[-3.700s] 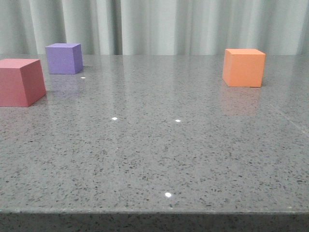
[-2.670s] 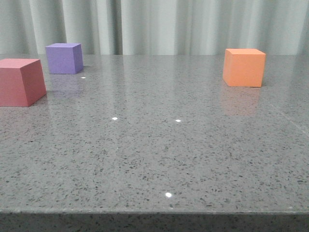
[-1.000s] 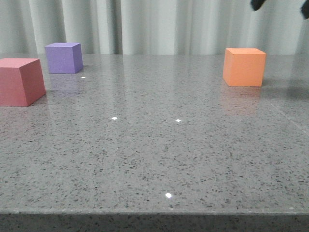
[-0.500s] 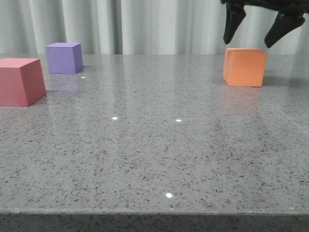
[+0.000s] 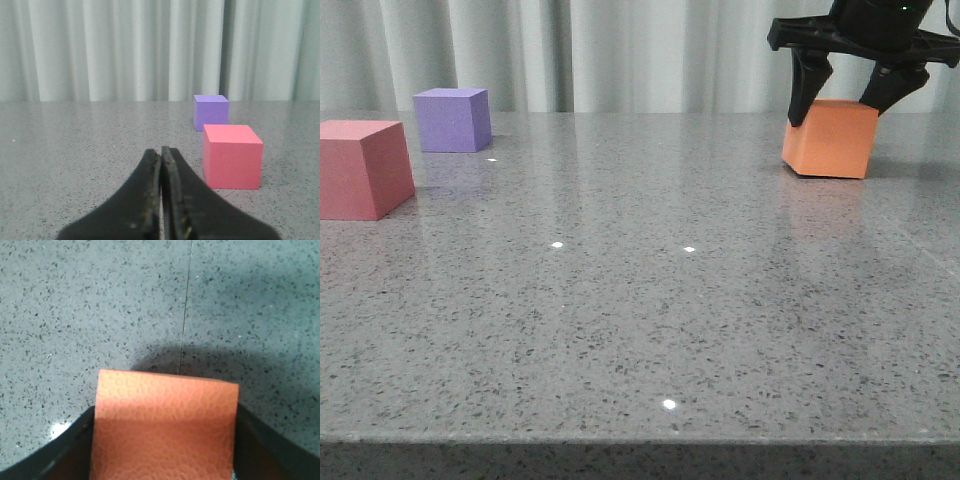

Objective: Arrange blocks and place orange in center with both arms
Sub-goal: 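Lower the open right gripper over the orange cube, then close the right gripper on the orange cube and lift it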

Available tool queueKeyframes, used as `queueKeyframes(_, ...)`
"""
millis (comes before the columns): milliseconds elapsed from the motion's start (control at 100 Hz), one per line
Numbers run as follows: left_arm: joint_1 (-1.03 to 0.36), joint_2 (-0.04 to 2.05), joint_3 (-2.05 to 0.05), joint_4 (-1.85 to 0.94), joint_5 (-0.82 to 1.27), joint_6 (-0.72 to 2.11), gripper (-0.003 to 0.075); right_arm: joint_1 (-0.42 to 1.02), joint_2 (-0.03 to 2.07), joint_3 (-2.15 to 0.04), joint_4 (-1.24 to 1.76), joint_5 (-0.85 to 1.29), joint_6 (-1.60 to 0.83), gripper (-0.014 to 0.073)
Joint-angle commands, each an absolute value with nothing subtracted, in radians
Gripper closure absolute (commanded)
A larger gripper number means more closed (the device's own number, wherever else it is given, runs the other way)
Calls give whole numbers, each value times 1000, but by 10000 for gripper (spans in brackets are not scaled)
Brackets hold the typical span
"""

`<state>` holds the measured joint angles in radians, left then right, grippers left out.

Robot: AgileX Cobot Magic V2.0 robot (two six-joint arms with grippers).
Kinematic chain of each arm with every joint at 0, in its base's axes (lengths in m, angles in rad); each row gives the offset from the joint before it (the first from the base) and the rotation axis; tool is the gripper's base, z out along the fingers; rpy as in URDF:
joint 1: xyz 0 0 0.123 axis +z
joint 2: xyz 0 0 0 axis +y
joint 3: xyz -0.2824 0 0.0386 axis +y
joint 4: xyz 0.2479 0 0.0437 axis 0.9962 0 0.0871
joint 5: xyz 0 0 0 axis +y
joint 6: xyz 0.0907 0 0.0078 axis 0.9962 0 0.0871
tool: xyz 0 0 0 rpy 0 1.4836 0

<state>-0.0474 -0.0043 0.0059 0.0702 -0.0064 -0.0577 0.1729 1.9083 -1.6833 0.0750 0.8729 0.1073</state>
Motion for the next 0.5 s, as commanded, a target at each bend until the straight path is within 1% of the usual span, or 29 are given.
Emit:
queueKeyframes(0,-42,-36,49,65,-79,-57,741,172,1846,-1728,78,868,107,283)
queueKeyframes(110,-42,-36,49,65,-79,-57,741,185,1845,-1780,90,949,137,283)
queueKeyframes(200,-42,-36,49,65,-79,-57,741,222,1845,-1836,73,1011,154,283)
queueKeyframes(490,-42,-36,49,65,-79,-57,741,431,1877,-2005,-106,1025,363,283)
